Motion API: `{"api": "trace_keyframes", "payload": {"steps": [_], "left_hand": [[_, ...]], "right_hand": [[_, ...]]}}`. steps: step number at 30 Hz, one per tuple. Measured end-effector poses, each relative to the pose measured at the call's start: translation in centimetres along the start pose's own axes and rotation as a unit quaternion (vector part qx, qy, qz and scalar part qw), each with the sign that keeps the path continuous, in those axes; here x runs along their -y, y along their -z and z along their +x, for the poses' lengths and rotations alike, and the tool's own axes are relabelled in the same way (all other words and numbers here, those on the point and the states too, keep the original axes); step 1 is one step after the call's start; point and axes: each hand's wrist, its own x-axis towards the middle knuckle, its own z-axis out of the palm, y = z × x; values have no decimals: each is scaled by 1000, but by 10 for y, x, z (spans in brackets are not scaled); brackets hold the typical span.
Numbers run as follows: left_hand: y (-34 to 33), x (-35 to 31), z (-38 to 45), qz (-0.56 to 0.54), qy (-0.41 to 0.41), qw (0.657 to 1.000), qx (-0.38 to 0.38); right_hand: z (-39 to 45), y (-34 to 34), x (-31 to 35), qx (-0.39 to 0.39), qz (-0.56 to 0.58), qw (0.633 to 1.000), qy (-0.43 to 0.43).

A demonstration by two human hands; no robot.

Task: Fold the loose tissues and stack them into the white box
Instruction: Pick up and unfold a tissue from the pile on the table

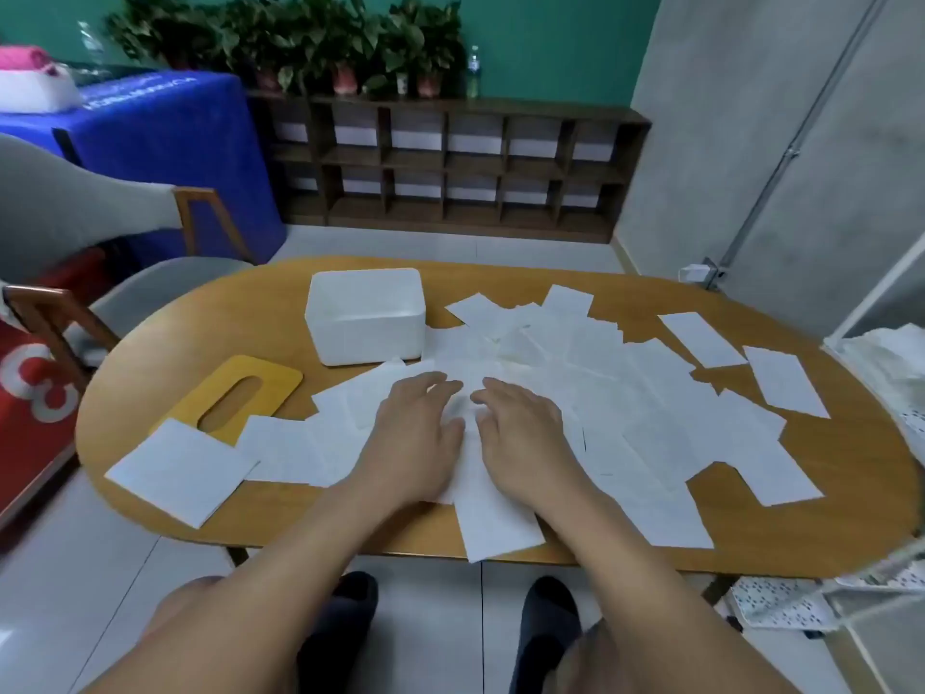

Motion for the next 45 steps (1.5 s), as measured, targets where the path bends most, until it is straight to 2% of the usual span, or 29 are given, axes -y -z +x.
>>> {"api": "trace_keyframes", "payload": {"steps": [6,10,13,17,22,28,36,40,45], "left_hand": [[-12,12,35,1,0,1000,-16],[-21,7,50,-16,-22,999,-25],[-27,4,53,-21,-49,998,-22],[-29,6,52,-51,-35,998,-18],[-25,7,46,-149,-9,988,-42],[-19,26,37,-167,18,986,5],[-7,31,45,-216,2,976,-24],[13,38,47,-216,-43,974,-49],[33,51,44,-357,37,933,38]], "right_hand": [[30,-5,-12,-43,39,996,-70],[41,1,-24,-69,8,989,-129],[45,2,-23,-83,-2,988,-133],[45,-7,-22,-78,-17,989,-124],[51,-21,-25,-58,-30,990,-126],[62,-30,-17,-41,8,990,-137],[56,-35,-17,-128,160,976,-75],[43,-11,-14,-102,307,945,-54],[24,14,-13,-22,394,919,-18]]}}
